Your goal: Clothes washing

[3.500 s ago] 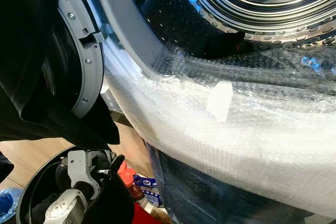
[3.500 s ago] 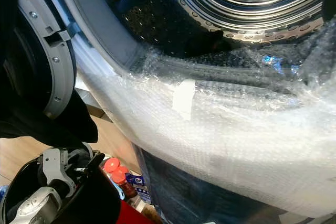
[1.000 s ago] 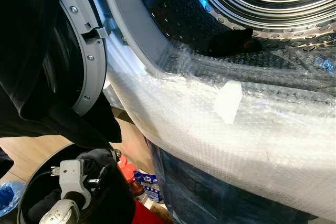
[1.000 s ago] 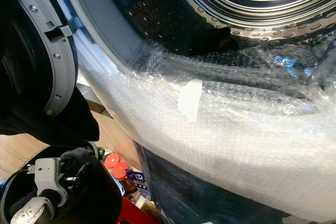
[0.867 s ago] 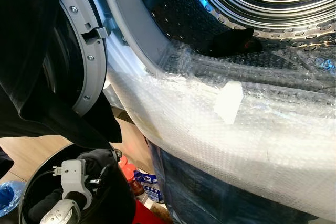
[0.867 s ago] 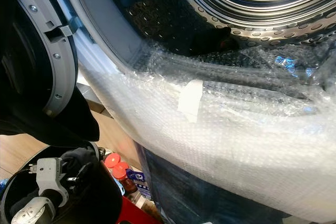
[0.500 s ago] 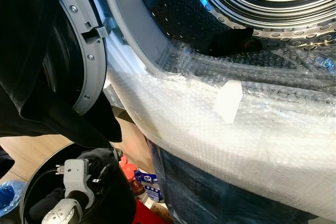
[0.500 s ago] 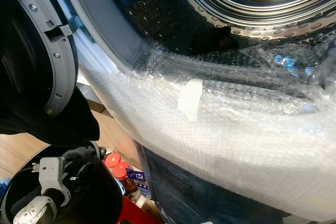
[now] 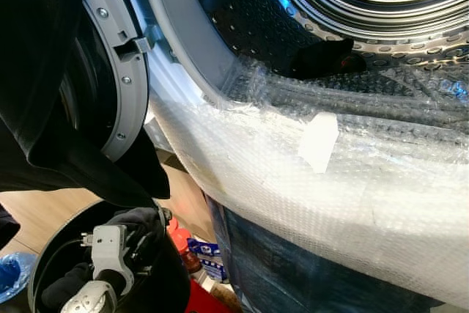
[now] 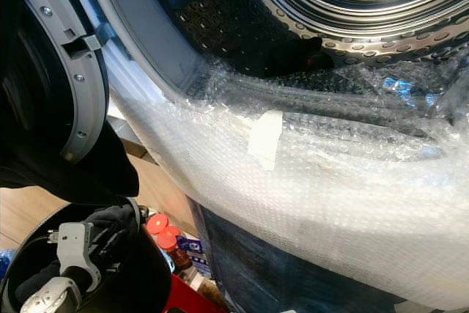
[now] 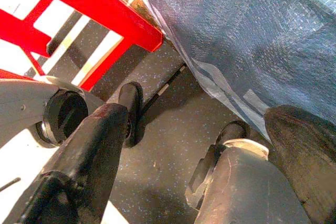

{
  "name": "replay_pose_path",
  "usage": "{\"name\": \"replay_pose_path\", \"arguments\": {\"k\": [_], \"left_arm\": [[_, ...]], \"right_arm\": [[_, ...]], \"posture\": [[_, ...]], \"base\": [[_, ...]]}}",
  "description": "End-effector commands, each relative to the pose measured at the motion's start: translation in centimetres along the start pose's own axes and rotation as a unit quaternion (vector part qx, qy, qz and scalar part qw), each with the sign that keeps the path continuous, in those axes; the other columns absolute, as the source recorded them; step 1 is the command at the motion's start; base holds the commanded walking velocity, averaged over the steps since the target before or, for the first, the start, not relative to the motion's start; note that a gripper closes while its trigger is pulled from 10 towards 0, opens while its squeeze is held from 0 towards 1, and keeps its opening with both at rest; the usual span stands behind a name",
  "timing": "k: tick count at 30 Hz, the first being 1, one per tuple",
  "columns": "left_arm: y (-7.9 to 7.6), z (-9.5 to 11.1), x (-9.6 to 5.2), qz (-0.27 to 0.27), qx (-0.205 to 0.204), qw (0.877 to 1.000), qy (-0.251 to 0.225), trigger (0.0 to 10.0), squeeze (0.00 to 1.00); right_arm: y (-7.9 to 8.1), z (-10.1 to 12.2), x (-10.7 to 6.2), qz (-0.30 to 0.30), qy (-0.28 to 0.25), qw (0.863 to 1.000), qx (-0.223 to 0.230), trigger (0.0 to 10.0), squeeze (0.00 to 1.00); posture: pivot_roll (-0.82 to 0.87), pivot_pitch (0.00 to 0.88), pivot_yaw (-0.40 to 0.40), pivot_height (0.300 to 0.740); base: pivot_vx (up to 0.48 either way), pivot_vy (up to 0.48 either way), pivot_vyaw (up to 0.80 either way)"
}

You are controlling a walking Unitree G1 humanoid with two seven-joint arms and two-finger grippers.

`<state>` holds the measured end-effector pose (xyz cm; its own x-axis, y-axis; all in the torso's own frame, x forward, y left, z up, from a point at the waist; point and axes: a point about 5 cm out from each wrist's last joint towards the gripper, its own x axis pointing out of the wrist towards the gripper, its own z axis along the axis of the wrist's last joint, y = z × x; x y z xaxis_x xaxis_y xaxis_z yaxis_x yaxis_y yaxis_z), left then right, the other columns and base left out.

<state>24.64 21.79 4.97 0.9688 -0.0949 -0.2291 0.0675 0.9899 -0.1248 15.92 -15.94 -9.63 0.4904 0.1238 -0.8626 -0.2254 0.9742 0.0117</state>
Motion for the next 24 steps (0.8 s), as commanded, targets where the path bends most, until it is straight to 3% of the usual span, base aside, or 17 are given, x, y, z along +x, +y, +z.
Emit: {"name": "replay_pose_path", "arguments": {"k": [1, 9, 15, 17, 18, 20, 24], "left_arm": [[0.2, -0.3, -0.2, 0.001, 0.004, 1.000, 0.006, 0.0, 0.00], [0.4, 1.5, -0.5, -0.016, 0.011, 1.000, -0.021, 0.0, 0.00], [0.0, 4.6, -0.8, -0.041, 0.028, 0.996, -0.079, 0.0, 0.00], [-0.8, 6.5, -0.6, -0.086, 0.033, 0.991, -0.095, 0.0, 0.00], [-0.8, 6.5, -0.6, -0.086, 0.033, 0.991, -0.095, 0.0, 0.00], [-2.3, 7.1, -0.5, -0.153, 0.066, 0.982, -0.087, 0.0, 0.00], [-4.0, 7.6, -0.4, -0.223, 0.068, 0.970, -0.064, 0.0, 0.00]], "right_arm": [[0.8, -0.7, 0.0, 0.010, 0.013, 1.000, 0.003, 10.0, 0.00], [1.2, -1.0, 0.0, 0.017, 0.018, 1.000, -0.004, 10.0, 0.00], [1.3, -1.1, 0.0, 0.020, 0.021, 1.000, -0.009, 10.0, 0.00], [1.3, -1.0, 0.0, 0.021, 0.021, 1.000, -0.010, 10.0, 0.00], [1.3, -1.0, 0.0, 0.021, 0.021, 1.000, -0.010, 10.0, 0.00], [1.4, -0.8, 0.1, 0.022, 0.019, 1.000, -0.012, 10.0, 0.00], [1.5, -0.6, 0.1, 0.023, 0.017, 0.999, -0.015, 10.0, 0.00]], "posture": [[-0.07, 0.051, 0.205, 0.740], [-0.06, 0.020, 0.200, 0.740], [-0.06, 0.004, 0.198, 0.740], [-0.05, 0.000, 0.199, 0.740], [-0.05, 0.000, 0.199, 0.740], [-0.05, 0.000, 0.198, 0.740], [-0.05, 0.000, 0.203, 0.740]], "base": [[0.000, 0.000, 0.00], [0.000, 0.000, 0.00], [0.000, 0.000, 0.00], [0.000, 0.000, 0.00], [0.000, 0.000, 0.00], [0.000, 0.000, 0.00], [0.000, 0.000, 0.00]]}}
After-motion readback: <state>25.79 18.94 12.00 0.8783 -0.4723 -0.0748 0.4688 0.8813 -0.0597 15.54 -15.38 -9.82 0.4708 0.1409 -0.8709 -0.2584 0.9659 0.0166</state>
